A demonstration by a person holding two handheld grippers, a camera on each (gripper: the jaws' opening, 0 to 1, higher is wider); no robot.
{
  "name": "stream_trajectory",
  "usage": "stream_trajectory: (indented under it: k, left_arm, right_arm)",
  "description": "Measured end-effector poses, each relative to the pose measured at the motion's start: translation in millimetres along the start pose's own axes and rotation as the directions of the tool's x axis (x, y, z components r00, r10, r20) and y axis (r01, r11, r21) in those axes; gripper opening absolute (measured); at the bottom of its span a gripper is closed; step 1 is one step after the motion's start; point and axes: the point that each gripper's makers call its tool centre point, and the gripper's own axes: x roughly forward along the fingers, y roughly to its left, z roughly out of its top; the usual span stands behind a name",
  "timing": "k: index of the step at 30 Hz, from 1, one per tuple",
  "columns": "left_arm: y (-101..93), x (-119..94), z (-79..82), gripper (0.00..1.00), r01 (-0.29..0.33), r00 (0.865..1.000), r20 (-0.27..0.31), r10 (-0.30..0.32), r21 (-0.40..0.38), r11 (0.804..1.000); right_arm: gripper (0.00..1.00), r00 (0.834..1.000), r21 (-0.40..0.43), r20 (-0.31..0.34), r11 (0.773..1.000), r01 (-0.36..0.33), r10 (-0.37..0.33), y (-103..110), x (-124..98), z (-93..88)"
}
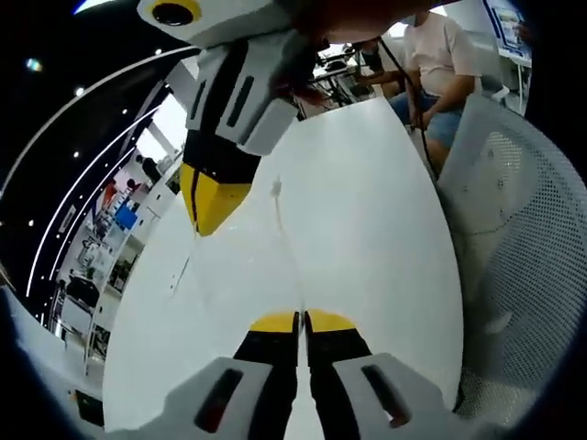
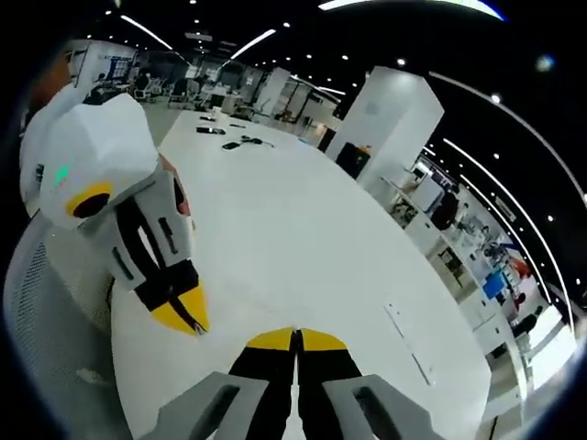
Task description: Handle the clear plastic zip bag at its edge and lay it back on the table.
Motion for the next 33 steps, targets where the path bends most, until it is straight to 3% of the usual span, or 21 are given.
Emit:
stream_trajectory:
  k: [10, 13, 33]
  left_arm:
    - [-10.0, 6.2, -7.6, 0.01, 0.034, 0.999, -0.016, -0.035, -0.061, 0.998]
    - [-10.7, 8.5, -12.9, 0.01, 0.030, 0.999, -0.027, -0.032, -0.084, 0.996]
    - [-6.4, -8.1, -32.5, 0.05, -0.003, 0.999, -0.036, -0.002, -0.162, 0.987]
  right_arm:
    - [0.00, 0.999, -0.098, -0.025, 0.995, -0.033, 0.030, 16.3, 8.9, -6.4]
    - [0.00, 0.998, -0.130, -0.047, 0.990, -0.052, 0.046, 21.5, 16.9, -15.5]
    - [0.00, 0.989, -0.177, -0.131, 0.980, -0.090, 0.067, 31.6, 37.4, -46.9]
